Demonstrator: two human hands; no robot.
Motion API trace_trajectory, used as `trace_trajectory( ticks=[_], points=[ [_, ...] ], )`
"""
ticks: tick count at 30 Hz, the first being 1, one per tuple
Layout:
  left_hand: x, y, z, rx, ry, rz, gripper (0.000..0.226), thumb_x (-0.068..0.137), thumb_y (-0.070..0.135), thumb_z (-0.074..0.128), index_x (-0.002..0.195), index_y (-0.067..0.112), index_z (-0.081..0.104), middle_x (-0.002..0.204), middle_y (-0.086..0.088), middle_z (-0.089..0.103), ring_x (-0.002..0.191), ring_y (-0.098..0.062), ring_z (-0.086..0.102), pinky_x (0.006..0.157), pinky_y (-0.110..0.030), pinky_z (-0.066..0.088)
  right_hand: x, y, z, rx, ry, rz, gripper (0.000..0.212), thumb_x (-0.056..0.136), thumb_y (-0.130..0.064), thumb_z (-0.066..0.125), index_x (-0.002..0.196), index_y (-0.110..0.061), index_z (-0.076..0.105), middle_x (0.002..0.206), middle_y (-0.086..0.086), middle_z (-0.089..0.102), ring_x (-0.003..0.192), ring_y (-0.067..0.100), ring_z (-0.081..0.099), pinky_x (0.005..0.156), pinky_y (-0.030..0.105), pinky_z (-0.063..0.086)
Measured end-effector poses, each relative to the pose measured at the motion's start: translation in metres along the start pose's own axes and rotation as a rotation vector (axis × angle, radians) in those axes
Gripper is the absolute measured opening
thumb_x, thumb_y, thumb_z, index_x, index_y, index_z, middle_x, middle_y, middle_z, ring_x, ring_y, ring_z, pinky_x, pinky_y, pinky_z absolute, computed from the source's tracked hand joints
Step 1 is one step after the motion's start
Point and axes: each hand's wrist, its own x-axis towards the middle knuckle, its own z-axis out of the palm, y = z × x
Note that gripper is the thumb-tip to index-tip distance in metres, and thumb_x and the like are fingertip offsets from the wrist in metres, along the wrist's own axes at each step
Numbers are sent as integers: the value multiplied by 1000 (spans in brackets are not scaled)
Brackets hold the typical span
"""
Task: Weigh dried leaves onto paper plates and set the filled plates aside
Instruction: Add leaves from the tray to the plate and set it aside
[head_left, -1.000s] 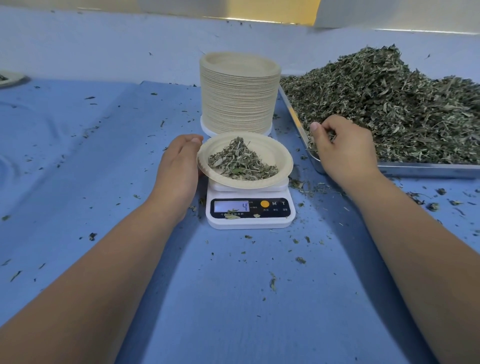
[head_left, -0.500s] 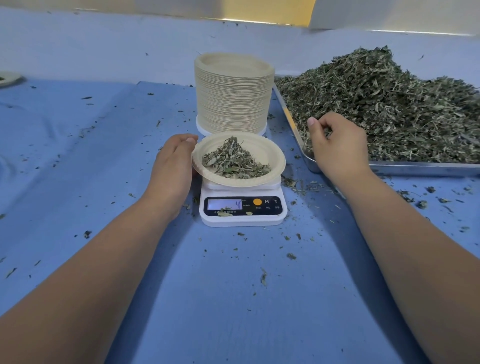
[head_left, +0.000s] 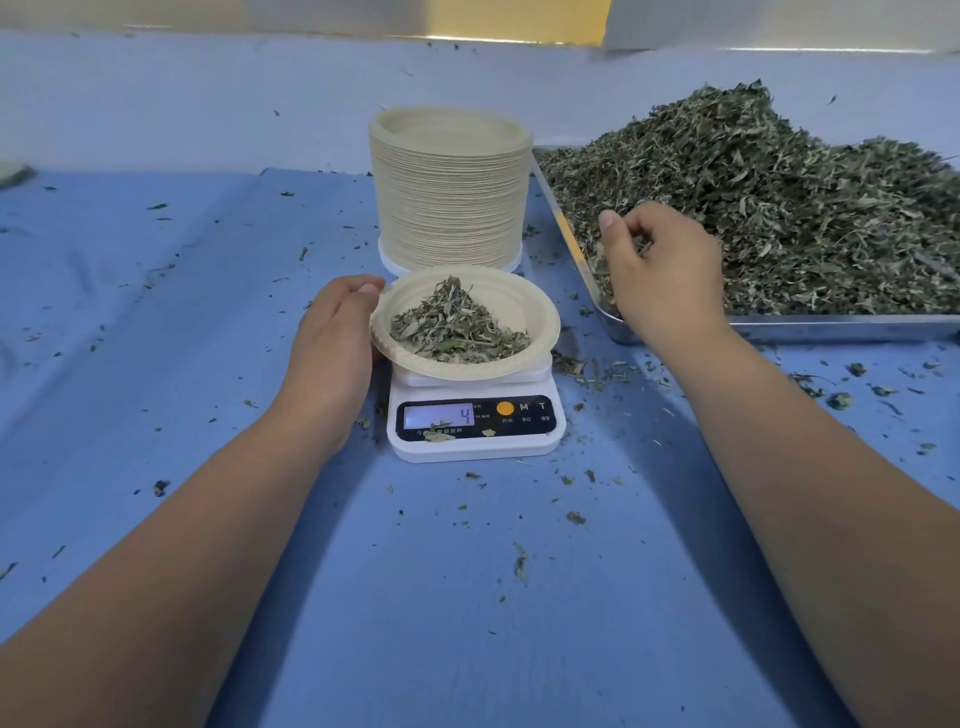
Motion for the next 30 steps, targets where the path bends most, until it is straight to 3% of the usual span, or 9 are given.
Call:
trace_trajectory(
  ticks=[3, 8, 11, 14, 16, 18, 21, 26, 30],
  points=[
    [0, 1, 1, 21, -6, 3, 37, 83, 45, 43, 105, 32, 70, 118, 5, 69, 113, -13, 64, 105, -49, 51, 2, -17, 0, 79, 11, -5, 42, 102, -43, 51, 79, -10, 61, 62, -3, 51, 50, 8, 39, 48, 17, 29],
    [-1, 2, 2, 12, -7, 15, 36, 83, 46, 44, 105, 31, 69, 112, 10, 70, 110, -10, 64, 105, -47, 51, 4, -64, 9, 257, -60, -2, 38, 101, -40, 55, 73, -16, 63, 59, -11, 51, 54, 5, 41, 56, 27, 35],
    [1, 0, 2, 7, -7, 13, 32, 83, 46, 44, 100, 34, 69, 100, 17, 71, 100, -5, 66, 101, -45, 53, 9, -92, 17, 328, -105, -8, 37, 101, -40, 56, 72, -17, 66, 54, -16, 54, 51, -1, 46, 57, 24, 38],
    [2, -2, 3, 8, -11, 22, 32, 83, 47, 45, 99, 36, 69, 91, 24, 71, 94, 0, 66, 99, -40, 53, 19, -112, 28, 397, -127, 39, 44, 100, -38, 58, 59, -22, 54, 43, -18, 44, 46, 1, 40, 60, 27, 41],
    [3, -3, 2, 2, -11, 18, 31, 83, 48, 45, 99, 37, 69, 90, 25, 70, 91, 4, 65, 99, -39, 53, 20, -117, 37, 429, -186, 77, 49, 100, -36, 59, 56, -18, 44, 43, -14, 38, 47, 11, 39, 74, 35, 53],
    [3, -2, 2, 1, -15, 20, 30, 83, 48, 45, 99, 37, 68, 87, 29, 69, 86, 8, 64, 98, -37, 53, 17, -114, 44, 399, -281, 108, 45, 100, -36, 60, 64, -11, 48, 57, 3, 47, 58, 26, 53, 89, 46, 54],
    [1, 0, 2, -4, -10, 23, 31, 83, 47, 45, 100, 36, 68, 85, 34, 67, 83, 12, 62, 98, -37, 53, 10, -104, 48, 284, -417, 127, 39, 98, -35, 61, 85, 2, 61, 70, 9, 59, 65, 18, 59, 84, 42, 58],
    [1, 0, 2, -12, -13, 23, 29, 83, 46, 45, 99, 35, 68, 84, 34, 67, 84, 11, 62, 99, -40, 53, 4, -93, 26, 284, -403, 102, 26, 99, -36, 56, 97, -14, 71, 93, -2, 71, 79, 11, 62, 65, 23, 43],
    [1, -1, 3, -18, -4, 30, 26, 86, 42, 46, 99, 34, 68, 89, 27, 68, 85, 9, 63, 99, -40, 54, -4, -70, 0, 198, -289, 65, 16, 99, -29, 54, 94, -22, 67, 80, -12, 61, 69, 1, 52, 64, 20, 40]
  ],
)
